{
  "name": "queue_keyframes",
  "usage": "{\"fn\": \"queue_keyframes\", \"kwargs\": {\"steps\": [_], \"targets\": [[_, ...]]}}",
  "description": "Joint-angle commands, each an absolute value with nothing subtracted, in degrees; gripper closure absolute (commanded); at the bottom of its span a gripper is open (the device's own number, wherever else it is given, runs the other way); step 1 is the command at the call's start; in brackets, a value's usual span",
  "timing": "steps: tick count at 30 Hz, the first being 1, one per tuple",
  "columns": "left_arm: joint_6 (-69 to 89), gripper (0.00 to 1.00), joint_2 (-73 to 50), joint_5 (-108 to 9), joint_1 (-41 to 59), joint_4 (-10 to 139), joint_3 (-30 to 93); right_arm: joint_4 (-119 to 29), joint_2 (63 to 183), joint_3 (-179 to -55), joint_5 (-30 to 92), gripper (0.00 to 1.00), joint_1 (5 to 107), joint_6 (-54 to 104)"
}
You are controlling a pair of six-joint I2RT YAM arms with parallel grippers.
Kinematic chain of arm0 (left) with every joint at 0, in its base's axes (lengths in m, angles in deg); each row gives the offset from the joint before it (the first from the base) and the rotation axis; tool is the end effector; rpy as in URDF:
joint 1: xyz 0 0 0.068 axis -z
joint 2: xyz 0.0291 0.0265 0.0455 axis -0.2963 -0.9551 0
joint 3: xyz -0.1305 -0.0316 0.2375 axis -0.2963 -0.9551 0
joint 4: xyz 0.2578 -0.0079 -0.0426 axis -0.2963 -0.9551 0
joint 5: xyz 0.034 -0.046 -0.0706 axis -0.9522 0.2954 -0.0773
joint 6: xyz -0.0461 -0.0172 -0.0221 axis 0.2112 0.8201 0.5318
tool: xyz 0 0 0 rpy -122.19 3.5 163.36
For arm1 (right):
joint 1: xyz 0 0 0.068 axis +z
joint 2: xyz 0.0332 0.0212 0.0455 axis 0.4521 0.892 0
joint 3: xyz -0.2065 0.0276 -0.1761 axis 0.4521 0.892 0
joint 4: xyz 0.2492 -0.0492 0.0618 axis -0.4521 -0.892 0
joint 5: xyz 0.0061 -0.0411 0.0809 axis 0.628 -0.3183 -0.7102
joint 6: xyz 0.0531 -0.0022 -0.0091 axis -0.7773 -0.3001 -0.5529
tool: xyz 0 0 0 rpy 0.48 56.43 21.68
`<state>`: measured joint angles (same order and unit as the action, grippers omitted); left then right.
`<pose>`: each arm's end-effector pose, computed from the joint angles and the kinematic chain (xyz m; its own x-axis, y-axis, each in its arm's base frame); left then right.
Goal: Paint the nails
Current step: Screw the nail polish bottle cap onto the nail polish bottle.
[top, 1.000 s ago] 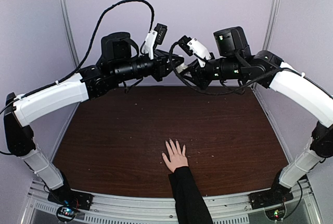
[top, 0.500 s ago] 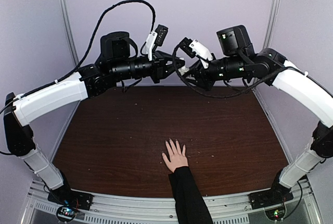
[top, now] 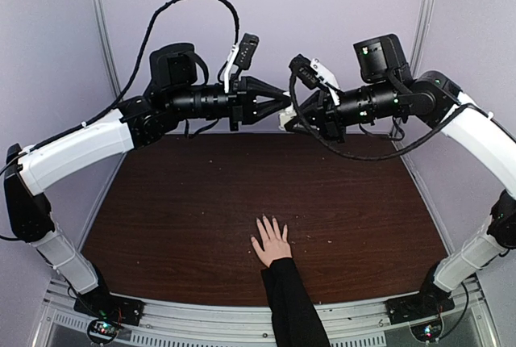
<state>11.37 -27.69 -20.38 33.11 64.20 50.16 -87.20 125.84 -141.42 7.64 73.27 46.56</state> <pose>0.2237 -0.3036 0.4350 -0.2039 -0.0231 -0.9787 0.9782 0.0355 -0.2046 0.1970 0.2332 0.4540 -0.0638 -0.3837 -0.9213 -0.9849 0.1731 -0.0039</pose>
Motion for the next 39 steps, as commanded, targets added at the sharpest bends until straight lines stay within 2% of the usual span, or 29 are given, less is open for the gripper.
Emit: {"fn": "queue_keyframes", "kwargs": {"steps": [1, 9, 23, 31, 39], "targets": [[11.6, 0.99, -30.5, -12.7, 34.5, 61.4, 50.1, -79.9, 124.7, -145.6, -7.6, 1.0, 74.8, 51.0], [12.9, 1.0, -32.5, -2.2, 34.5, 61.6, 51.7, -81.2, 125.0, -147.1, -17.2, 1.0, 74.8, 53.6], [18.3, 0.99, -36.4, 11.0, 34.5, 65.5, 54.8, -82.9, 124.7, -148.9, -23.2, 1.0, 74.8, 54.4], [15.5, 0.81, -35.7, 8.3, 34.4, 62.5, 55.0, -83.9, 124.1, -148.5, -21.9, 1.0, 74.8, 55.1], [14.0, 0.7, -33.2, 5.8, 32.9, 60.6, 54.4, -85.1, 124.1, -147.8, -19.7, 1.0, 74.8, 55.8]]}}
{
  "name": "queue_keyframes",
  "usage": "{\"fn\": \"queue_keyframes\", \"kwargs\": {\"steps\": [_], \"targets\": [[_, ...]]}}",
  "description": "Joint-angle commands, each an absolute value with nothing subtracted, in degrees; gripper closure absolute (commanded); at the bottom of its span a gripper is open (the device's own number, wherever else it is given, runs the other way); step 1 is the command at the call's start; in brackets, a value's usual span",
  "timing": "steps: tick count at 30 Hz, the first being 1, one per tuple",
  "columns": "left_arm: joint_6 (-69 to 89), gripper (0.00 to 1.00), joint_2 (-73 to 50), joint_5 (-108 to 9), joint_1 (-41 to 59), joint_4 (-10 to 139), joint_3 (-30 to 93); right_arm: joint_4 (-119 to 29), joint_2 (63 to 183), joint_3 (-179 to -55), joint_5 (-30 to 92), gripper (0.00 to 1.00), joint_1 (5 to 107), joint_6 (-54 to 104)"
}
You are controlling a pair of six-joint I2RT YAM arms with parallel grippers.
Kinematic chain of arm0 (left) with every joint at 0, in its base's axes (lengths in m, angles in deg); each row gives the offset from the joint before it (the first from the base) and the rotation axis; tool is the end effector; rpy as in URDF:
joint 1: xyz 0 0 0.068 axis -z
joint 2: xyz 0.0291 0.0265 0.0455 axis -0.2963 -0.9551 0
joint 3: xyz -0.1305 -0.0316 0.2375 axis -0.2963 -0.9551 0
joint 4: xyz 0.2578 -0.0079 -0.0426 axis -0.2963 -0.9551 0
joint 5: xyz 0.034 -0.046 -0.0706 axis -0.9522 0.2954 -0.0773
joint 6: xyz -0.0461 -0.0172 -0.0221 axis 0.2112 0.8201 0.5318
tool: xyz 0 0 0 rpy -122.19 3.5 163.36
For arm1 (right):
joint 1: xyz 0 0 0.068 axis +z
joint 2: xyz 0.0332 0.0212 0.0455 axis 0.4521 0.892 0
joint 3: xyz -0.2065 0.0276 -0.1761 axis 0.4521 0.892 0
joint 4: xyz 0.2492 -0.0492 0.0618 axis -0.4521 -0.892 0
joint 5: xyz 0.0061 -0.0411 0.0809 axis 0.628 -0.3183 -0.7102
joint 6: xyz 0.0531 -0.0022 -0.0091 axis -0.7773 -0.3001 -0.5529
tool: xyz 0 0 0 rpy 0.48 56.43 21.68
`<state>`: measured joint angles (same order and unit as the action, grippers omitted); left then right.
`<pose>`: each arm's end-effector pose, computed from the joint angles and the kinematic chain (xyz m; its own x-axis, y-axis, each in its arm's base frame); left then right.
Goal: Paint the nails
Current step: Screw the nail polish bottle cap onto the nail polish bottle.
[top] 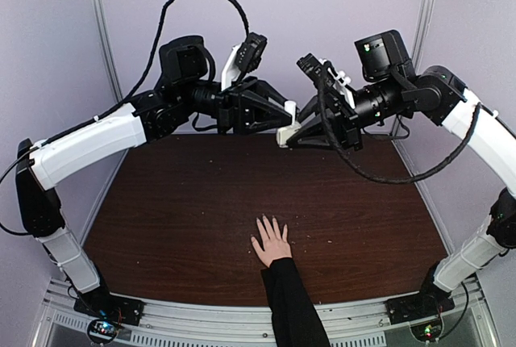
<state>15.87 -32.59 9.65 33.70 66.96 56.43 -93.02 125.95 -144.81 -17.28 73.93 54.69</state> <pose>0.2157 -0.3177 0.4452 -0.2013 0.0700 -0.9770 0.8561 -0.4721 -0.2102 0.1736 0.2297 0.4674 0.0423 -0.2768 -0.9600 -0.9626 -0.2685 0.0350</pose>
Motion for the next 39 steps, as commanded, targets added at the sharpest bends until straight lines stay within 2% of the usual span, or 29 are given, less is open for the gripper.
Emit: {"fn": "queue_keyframes", "kwargs": {"steps": [1, 5, 9, 17, 22, 39], "targets": [[13.9, 0.66, -32.7, 5.0, 32.7, 60.6, 54.0, -85.1, 124.0, -147.5, -18.9, 1.0, 74.8, 55.8], [13.2, 0.51, -29.3, -0.8, 31.3, 61.4, 51.1, -85.1, 123.3, -145.3, -12.4, 1.0, 74.8, 55.4], [12.4, 0.45, -25.7, -9.6, 30.5, 61.7, 48.3, -83.5, 122.3, -142.6, -3.9, 1.0, 74.8, 54.2], [10.3, 0.45, -20.2, -27.9, 30.8, 65.2, 42.9, -77.4, 122.0, -139.5, 20.2, 1.0, 74.7, 47.4], [8.0, 0.46, -19.9, -40.8, 32.6, 64.8, 43.0, -74.3, 122.9, -137.4, 28.4, 1.0, 74.8, 43.2], [8.4, 0.51, -25.8, -46.8, 35.4, 65.5, 49.0, -75.3, 127.9, -139.1, 38.0, 1.0, 77.3, 39.0]]}}
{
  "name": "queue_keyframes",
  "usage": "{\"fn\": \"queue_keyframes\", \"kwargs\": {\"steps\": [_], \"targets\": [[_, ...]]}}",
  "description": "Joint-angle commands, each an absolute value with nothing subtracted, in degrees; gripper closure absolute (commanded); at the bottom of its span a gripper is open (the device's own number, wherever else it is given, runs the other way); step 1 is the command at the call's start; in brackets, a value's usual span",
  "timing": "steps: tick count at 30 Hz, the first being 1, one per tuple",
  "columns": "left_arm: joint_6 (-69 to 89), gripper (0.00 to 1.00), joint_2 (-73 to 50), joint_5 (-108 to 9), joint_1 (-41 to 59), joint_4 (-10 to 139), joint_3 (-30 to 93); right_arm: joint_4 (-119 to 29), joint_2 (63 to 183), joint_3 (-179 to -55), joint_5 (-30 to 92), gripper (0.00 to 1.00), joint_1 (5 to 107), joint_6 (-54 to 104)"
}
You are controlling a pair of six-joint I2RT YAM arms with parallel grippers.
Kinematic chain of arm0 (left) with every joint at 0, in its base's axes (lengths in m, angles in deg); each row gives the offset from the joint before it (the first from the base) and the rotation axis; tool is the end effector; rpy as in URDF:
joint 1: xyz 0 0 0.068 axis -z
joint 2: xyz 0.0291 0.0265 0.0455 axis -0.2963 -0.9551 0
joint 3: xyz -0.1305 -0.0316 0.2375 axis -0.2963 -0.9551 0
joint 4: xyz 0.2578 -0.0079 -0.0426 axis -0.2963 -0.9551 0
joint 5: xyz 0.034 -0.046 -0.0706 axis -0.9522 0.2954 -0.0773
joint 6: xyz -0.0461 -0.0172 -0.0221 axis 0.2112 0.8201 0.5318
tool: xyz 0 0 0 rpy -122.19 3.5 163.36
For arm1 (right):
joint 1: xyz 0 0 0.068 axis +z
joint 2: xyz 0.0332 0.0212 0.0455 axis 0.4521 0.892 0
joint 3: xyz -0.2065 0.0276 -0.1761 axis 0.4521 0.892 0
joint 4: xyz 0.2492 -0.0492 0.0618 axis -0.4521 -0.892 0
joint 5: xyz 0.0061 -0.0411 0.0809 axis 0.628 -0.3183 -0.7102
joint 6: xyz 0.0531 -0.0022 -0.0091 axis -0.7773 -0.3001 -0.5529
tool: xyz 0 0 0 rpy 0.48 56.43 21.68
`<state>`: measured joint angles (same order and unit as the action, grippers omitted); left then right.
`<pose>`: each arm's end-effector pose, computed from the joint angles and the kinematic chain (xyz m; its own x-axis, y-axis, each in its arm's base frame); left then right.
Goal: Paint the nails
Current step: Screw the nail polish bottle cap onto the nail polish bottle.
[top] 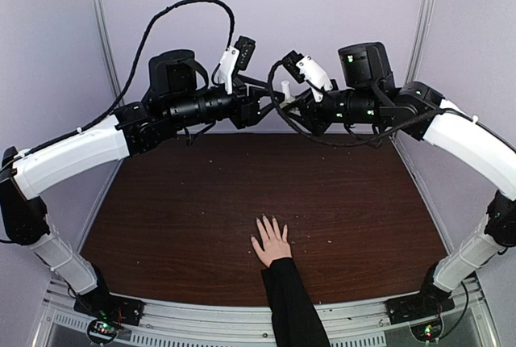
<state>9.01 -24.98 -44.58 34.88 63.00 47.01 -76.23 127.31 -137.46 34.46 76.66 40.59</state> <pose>0.2213 -0.2975 0.4302 -0.1652 -0.0662 -0.9840 0.8934 0.4126 -0.1777 0.2119 0.2543 0.4408 -0.1103 -0.3652 -0.9244 -0.8280 0.5482 -0.1177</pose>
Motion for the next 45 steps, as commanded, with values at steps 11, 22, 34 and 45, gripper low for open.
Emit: {"fn": "queue_keyframes", "kwargs": {"steps": [11, 22, 34, 45], "targets": [[8.8, 0.68, -28.0, -46.9, 35.4, 65.9, 51.0, -75.4, 129.0, -139.6, 38.0, 1.0, 78.6, 39.2], [7.9, 0.92, -27.4, -43.0, 35.4, 63.7, 49.8, -75.5, 128.4, -140.3, 33.5, 1.0, 78.6, 41.2], [6.7, 0.99, -25.9, -33.7, 35.3, 59.2, 47.6, -78.5, 127.1, -142.7, 17.1, 1.0, 77.4, 46.2], [7.1, 1.0, -26.5, -15.8, 35.2, 58.3, 48.3, -79.9, 125.2, -143.4, 0.0, 1.0, 76.3, 49.7]]}}
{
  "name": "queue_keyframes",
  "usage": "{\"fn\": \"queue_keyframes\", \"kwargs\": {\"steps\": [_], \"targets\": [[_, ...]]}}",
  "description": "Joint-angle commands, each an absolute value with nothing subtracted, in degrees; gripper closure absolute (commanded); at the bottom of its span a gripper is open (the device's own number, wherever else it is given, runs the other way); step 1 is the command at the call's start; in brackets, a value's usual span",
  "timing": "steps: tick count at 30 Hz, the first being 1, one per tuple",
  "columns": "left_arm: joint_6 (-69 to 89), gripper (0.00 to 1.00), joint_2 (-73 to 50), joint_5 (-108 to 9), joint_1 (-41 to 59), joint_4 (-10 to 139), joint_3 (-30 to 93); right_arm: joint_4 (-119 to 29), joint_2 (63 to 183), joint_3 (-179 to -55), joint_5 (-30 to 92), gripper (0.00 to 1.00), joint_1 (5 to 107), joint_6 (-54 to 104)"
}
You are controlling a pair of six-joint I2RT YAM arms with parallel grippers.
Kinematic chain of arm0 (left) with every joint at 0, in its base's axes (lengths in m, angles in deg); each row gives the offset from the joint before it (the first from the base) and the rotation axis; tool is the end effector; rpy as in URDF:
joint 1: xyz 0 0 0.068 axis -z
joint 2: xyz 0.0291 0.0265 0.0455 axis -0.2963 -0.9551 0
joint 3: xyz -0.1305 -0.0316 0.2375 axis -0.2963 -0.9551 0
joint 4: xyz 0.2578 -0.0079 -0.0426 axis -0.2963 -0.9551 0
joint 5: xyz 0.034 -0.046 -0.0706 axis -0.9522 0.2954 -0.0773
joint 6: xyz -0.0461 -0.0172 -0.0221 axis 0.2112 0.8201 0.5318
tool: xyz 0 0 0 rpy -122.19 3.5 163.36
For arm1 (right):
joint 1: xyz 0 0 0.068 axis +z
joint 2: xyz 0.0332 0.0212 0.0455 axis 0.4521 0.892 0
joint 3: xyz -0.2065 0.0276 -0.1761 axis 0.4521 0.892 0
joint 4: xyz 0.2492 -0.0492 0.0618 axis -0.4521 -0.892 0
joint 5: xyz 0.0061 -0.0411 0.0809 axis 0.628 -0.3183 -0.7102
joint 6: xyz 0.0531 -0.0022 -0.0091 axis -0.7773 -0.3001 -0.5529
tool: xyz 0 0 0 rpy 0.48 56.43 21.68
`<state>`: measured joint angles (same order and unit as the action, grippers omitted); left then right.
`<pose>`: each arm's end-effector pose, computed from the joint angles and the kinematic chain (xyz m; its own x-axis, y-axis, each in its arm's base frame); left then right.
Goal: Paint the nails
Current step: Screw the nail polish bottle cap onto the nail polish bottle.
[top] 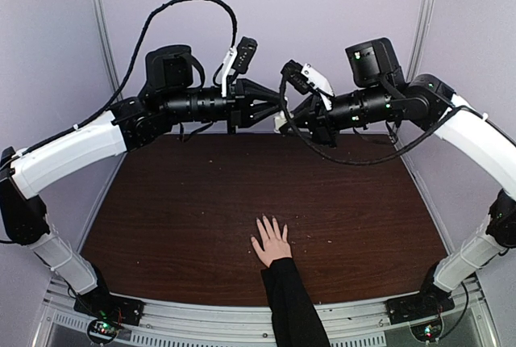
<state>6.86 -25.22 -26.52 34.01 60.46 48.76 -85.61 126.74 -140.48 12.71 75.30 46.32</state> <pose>0.2149 -0.2970 0.4348 -0.1543 0.0029 -0.9880 0.9794 0.1325 -0.1526 0.1968 0.2450 0.4462 -0.0607 -0.4080 -0.9110 -0.9757 0.2168 -0.0321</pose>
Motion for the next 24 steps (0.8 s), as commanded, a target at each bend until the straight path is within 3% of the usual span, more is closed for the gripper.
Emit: {"fn": "queue_keyframes", "kwargs": {"steps": [1, 24], "targets": [[7.1, 1.0, -26.6, -14.5, 35.2, 58.2, 48.4, -80.3, 125.1, -143.6, -1.5, 1.0, 76.4, 50.1], [9.6, 0.97, -30.5, 6.2, 35.2, 56.9, 51.8, -85.1, 124.6, -148.8, -20.0, 1.0, 76.4, 55.2]]}}
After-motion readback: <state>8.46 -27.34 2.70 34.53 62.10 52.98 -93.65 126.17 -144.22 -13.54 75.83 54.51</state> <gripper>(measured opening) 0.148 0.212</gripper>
